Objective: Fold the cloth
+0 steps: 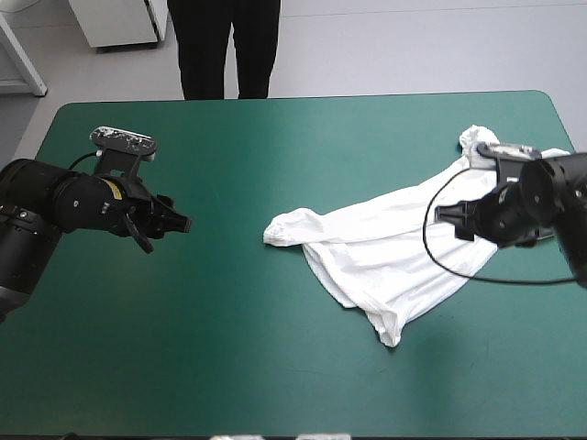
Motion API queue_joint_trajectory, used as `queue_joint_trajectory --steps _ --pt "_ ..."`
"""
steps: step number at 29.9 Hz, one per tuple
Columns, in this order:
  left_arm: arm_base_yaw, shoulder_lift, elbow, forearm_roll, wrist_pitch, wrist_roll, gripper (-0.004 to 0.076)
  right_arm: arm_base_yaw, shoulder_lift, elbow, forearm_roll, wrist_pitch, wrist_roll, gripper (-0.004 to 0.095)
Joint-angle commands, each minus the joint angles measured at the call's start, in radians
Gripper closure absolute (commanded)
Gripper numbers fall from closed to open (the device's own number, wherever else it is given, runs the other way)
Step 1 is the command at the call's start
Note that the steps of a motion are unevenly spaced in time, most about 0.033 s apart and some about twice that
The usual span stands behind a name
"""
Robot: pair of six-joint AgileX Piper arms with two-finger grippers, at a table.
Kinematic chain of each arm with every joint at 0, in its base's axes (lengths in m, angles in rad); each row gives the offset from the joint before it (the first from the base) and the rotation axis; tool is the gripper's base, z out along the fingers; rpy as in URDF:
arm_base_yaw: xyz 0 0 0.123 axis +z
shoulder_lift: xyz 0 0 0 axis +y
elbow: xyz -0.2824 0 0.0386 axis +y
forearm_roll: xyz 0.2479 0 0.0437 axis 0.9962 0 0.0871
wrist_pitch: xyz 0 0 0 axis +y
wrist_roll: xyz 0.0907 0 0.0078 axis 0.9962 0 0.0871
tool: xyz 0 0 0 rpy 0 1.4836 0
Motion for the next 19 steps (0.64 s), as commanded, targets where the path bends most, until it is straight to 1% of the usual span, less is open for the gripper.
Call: queue_joint_trajectory --steps 1,5,8,10,14,17,19 --pt "0.001 -0.017 -0.025 -0.002 0.04 0.023 0.0325 0.0 -0.128 0.128 0.016 0.003 0.023 0.0354" --pt "-0.001 0.043 -0.025 -0.08 0.034 0.065 0.0325 0.0 -0.189 0.209 0.016 0.003 0.025 0.0355" --pt "-0.001 0.108 -0.025 -0.178 0.032 0.088 0.0325 0.0 -0.193 0.214 0.016 0.003 0.021 0.0355" --pt "-0.016 0.152 -0.032 -0.2 0.024 0.099 0.0325 0.0 -0.191 0.214 0.016 0.0 0.013 0.0355" --pt "-0.116 0.244 -0.089 -0.147 0.003 0.095 0.0321 0.0 -0.191 0.214 0.007 -0.006 0.005 0.0355" --pt "-0.194 0.321 -0.15 -0.064 -0.019 0.086 0.0321 0.0 -0.191 0.214 0.007 -0.013 0.003 0.0355" --pt "-0.224 0.383 -0.192 -0.006 -0.015 0.063 0.0321 0.0 -0.191 0.214 0.007 -0.013 0.003 0.0355"
